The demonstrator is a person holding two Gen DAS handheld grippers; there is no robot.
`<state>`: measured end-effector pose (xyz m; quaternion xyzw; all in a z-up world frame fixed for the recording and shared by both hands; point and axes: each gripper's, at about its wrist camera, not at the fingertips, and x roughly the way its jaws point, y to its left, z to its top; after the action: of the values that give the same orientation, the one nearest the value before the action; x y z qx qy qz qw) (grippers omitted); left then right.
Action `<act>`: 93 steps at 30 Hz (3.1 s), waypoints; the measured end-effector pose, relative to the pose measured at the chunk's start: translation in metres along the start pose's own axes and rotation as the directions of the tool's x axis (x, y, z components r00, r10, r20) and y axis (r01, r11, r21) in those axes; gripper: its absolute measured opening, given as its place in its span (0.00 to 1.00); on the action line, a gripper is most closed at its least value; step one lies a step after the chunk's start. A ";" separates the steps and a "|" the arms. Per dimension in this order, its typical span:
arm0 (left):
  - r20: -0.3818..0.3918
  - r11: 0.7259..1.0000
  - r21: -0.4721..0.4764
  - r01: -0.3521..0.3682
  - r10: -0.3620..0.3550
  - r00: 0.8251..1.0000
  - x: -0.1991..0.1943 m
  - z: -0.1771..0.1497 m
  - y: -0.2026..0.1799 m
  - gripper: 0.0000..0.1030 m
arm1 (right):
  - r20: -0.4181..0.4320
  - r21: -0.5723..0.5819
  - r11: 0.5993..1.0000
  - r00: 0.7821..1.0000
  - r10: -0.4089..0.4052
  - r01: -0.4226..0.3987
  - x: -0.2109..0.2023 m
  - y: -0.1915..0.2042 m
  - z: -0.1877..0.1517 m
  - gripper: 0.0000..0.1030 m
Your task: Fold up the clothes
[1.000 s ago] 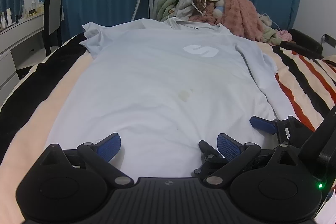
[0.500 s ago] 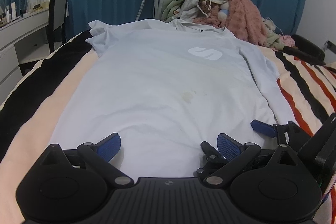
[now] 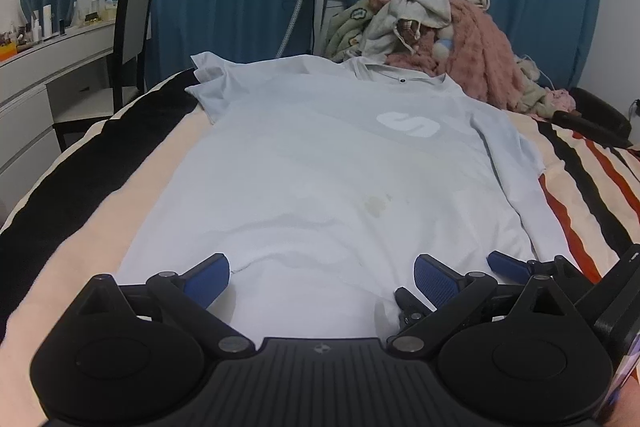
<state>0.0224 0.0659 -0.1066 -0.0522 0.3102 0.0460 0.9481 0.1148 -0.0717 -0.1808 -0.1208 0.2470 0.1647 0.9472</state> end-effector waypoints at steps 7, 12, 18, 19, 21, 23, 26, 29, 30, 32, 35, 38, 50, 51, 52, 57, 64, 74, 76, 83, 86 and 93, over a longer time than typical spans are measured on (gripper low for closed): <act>0.021 0.999 -0.031 -0.039 0.039 0.999 -0.004 0.001 0.007 0.97 | -0.027 -0.036 0.999 0.999 -0.019 0.018 -0.007 0.005 0.002 0.92; 0.009 0.997 -0.061 -0.039 0.040 0.999 -0.006 0.002 0.012 0.97 | 0.091 -0.045 0.999 0.996 -0.013 0.017 -0.026 -0.015 0.024 0.92; -0.020 0.997 -0.066 -0.030 0.028 0.999 0.002 0.000 0.010 0.98 | 0.206 0.298 0.954 0.975 -0.082 0.017 -0.017 -0.120 0.068 0.92; -0.025 0.998 -0.064 -0.028 0.027 0.999 0.004 -0.001 0.009 0.98 | 0.186 0.381 0.924 0.978 -0.098 0.020 -0.008 -0.144 0.070 0.92; -0.035 0.998 -0.062 -0.026 0.024 0.999 0.007 -0.002 0.007 0.98 | 0.154 0.568 0.822 0.985 -0.075 -0.026 0.014 -0.195 0.060 0.92; -0.045 0.998 -0.059 -0.023 0.021 0.999 0.010 -0.002 0.006 0.98 | 0.144 0.747 0.661 0.989 -0.044 -0.080 0.031 -0.246 0.038 0.92; -0.036 0.998 -0.056 0.001 -0.003 0.999 0.018 0.000 0.002 0.98 | 0.169 0.880 0.451 0.986 -0.010 -0.147 0.061 -0.297 0.004 0.80; -0.026 0.999 -0.047 0.025 -0.026 0.999 0.025 0.002 -0.002 0.98 | 0.197 0.928 0.320 0.980 0.013 -0.191 0.095 -0.326 -0.014 0.66; -0.025 0.999 -0.040 0.028 -0.029 0.999 0.029 0.002 -0.003 0.98 | 0.215 0.933 0.292 0.977 0.012 -0.209 0.105 -0.331 -0.016 0.63; -0.024 0.999 -0.029 0.037 -0.038 0.999 0.038 0.002 -0.006 0.97 | 0.255 0.936 0.254 0.967 -0.019 -0.242 0.118 -0.339 -0.019 0.63; -0.022 0.998 -0.024 0.056 -0.057 0.998 0.050 0.003 -0.009 0.97 | 0.269 0.935 0.251 0.962 -0.042 -0.250 0.139 -0.351 -0.020 0.45; -0.017 0.997 -0.011 0.070 -0.071 0.997 0.060 0.005 -0.013 0.97 | 0.231 0.943 0.254 0.972 -0.041 -0.214 0.160 -0.359 -0.021 0.17; -0.005 0.993 0.012 0.121 -0.121 0.993 0.072 0.012 -0.022 0.96 | 0.154 0.746 0.662 0.947 -0.283 0.077 0.128 -0.433 0.068 0.07; -0.001 0.992 0.018 0.122 -0.122 0.992 0.072 0.013 -0.023 0.96 | 0.117 0.715 0.685 0.943 -0.310 0.137 0.129 -0.443 0.071 0.07; 0.001 0.992 0.024 0.124 -0.124 0.992 0.073 0.013 -0.023 0.96 | 0.070 0.697 0.692 0.943 -0.325 0.187 0.134 -0.456 0.073 0.07; -0.021 0.990 0.030 0.134 -0.134 0.991 0.081 0.014 -0.026 0.96 | -0.033 0.690 0.683 0.953 -0.301 0.239 0.150 -0.483 0.060 0.16; -0.003 0.988 0.046 0.146 -0.146 0.989 0.073 0.015 -0.026 0.96 | 0.031 0.630 0.741 0.945 -0.326 0.235 0.102 -0.437 0.077 0.84; 0.048 0.980 0.065 0.190 -0.193 0.980 0.027 0.013 -0.020 0.96 | 0.130 0.470 0.863 0.953 -0.274 0.184 -0.071 -0.293 0.095 0.84; 0.052 0.980 0.073 0.183 -0.187 0.981 0.016 0.010 -0.018 0.96 | 0.124 0.466 0.868 0.959 -0.253 0.169 -0.109 -0.256 0.092 0.84; 0.061 0.974 0.082 0.210 -0.215 0.975 -0.022 0.001 -0.011 0.96 | 0.137 0.508 0.858 0.975 -0.173 0.081 -0.201 -0.152 0.047 0.84; 0.058 0.964 0.124 0.234 -0.242 0.969 -0.035 -0.005 -0.017 0.95 | 0.124 0.564 0.820 0.972 -0.200 0.096 -0.232 -0.138 0.020 0.84; -0.075 0.887 0.193 0.420 -0.414 0.907 -0.048 -0.030 -0.056 0.81 | 0.143 0.694 0.704 0.928 -0.343 0.153 -0.271 -0.168 -0.018 0.85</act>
<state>-0.0266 0.0043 -0.0984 -0.0205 0.3098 -0.1918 0.9310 -0.0537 -0.2997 -0.0334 0.2190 0.1437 -0.0511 0.9637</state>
